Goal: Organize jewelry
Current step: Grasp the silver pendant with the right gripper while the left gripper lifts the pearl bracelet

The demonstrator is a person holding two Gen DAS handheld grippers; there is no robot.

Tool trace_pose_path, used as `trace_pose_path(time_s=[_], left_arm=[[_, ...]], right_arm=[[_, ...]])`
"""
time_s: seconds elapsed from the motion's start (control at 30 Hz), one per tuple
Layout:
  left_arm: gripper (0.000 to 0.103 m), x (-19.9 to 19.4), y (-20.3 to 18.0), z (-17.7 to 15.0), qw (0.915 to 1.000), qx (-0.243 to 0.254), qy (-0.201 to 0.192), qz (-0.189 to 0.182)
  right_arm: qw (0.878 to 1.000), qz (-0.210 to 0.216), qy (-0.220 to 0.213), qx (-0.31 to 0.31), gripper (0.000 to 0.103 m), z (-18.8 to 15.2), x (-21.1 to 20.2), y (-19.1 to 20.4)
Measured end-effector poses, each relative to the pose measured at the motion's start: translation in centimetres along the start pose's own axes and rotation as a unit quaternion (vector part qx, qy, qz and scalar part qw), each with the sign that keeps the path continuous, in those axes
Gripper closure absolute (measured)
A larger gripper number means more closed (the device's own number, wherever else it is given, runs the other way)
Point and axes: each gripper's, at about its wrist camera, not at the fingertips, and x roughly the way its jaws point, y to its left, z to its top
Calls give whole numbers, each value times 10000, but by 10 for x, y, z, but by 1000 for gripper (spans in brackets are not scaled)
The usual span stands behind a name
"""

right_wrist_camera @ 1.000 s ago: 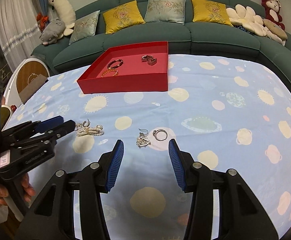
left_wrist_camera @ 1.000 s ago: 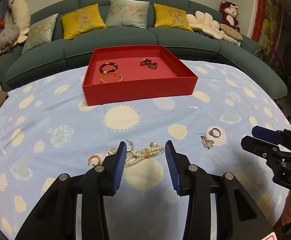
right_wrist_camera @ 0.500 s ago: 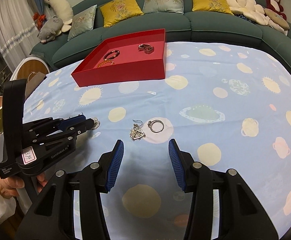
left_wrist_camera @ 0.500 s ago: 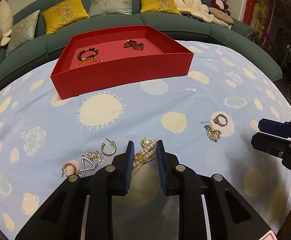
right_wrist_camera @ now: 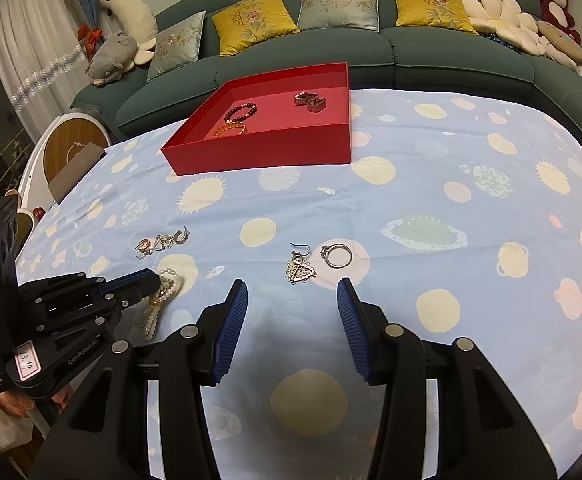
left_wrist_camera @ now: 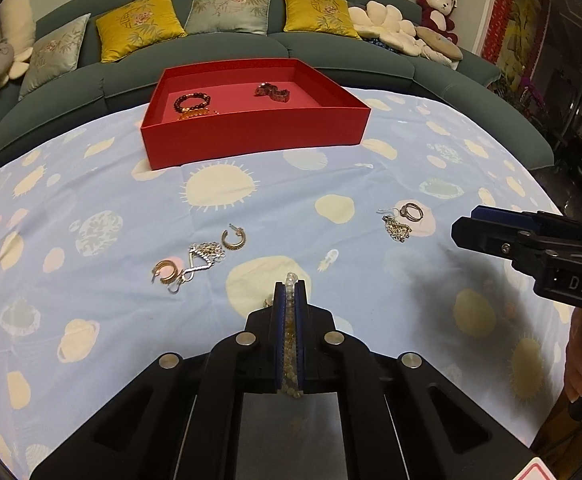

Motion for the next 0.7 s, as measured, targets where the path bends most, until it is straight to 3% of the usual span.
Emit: trace_pose_path(time_s=[0.43,0.7], left_arm=[[101,-45,53,1,9956,-891,-292,55],[101,-54,64,-2,9939,-1034,-372,68]], right_arm=[[9998,-55,147,-94,58,4,28,14],[9994,-202,250,-129,62,5,52,13]])
